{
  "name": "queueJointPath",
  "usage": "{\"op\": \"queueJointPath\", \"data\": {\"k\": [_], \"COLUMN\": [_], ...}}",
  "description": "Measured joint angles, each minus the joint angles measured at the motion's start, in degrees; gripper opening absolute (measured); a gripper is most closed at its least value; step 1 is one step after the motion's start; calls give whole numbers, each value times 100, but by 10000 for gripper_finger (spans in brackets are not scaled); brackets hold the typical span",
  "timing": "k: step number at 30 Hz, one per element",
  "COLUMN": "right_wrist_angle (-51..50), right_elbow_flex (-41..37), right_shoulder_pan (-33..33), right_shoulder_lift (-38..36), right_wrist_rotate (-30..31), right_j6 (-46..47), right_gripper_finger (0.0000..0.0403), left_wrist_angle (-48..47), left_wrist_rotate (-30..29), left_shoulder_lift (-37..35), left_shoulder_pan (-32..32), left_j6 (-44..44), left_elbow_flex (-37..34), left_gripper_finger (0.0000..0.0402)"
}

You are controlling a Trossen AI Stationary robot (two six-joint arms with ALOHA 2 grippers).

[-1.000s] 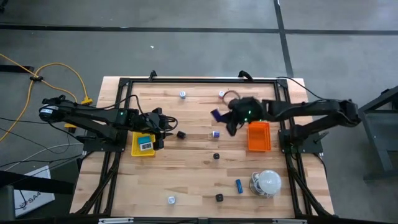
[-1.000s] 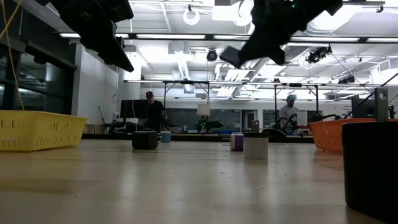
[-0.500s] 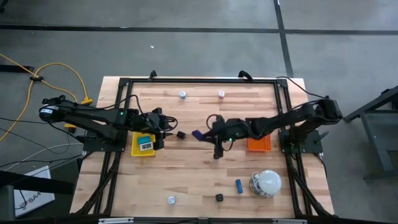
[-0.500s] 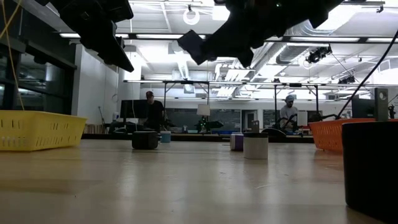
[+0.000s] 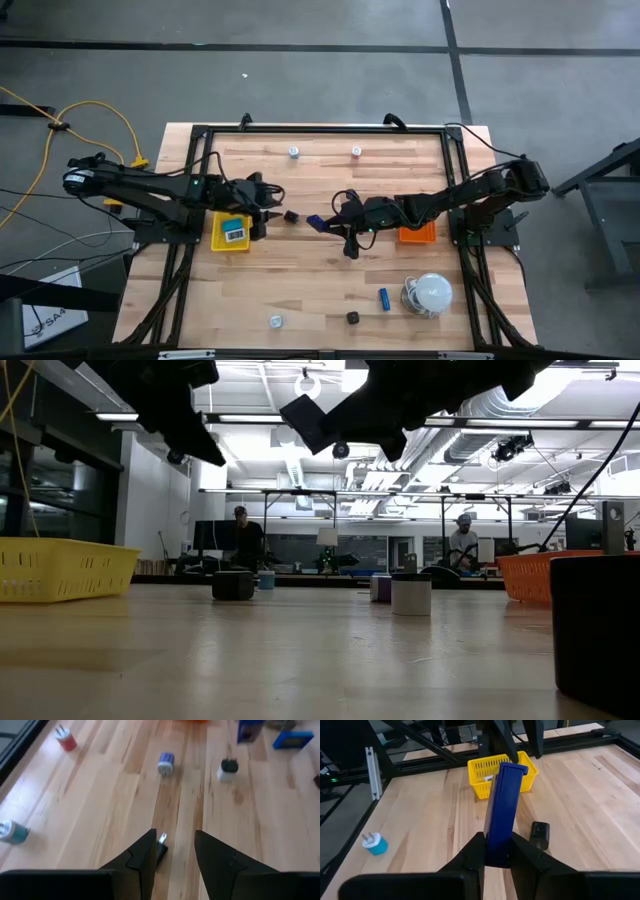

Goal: Pick & Place Office items
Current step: Put the dark blue digital timer into the yellow bin

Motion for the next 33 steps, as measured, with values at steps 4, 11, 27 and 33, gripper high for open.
{"op": "queueJointPath", "data": {"k": [4, 11, 27, 33], "right_wrist_angle": [114, 470, 971, 1056], "right_elbow_flex": [0, 0, 0, 0], "right_shoulder_pan": [-4, -4, 1, 13], "right_shoulder_lift": [0, 0, 0, 0], "right_wrist_rotate": [93, 90, 72, 71], "right_j6": [-142, -395, -596, -696], "right_gripper_finger": [57, 57, 57, 57], "left_wrist_angle": [401, 1066, 1796, 2195], "left_wrist_rotate": [0, 116, 651, 643], "left_shoulder_lift": [0, 0, 0, 0], "left_shoulder_pan": [0, -63, -326, -323], "left_j6": [-24, -116, 40, -241], "left_elbow_flex": [0, 0, 0, 0], "left_gripper_finger": [126, 126, 126, 126]}}
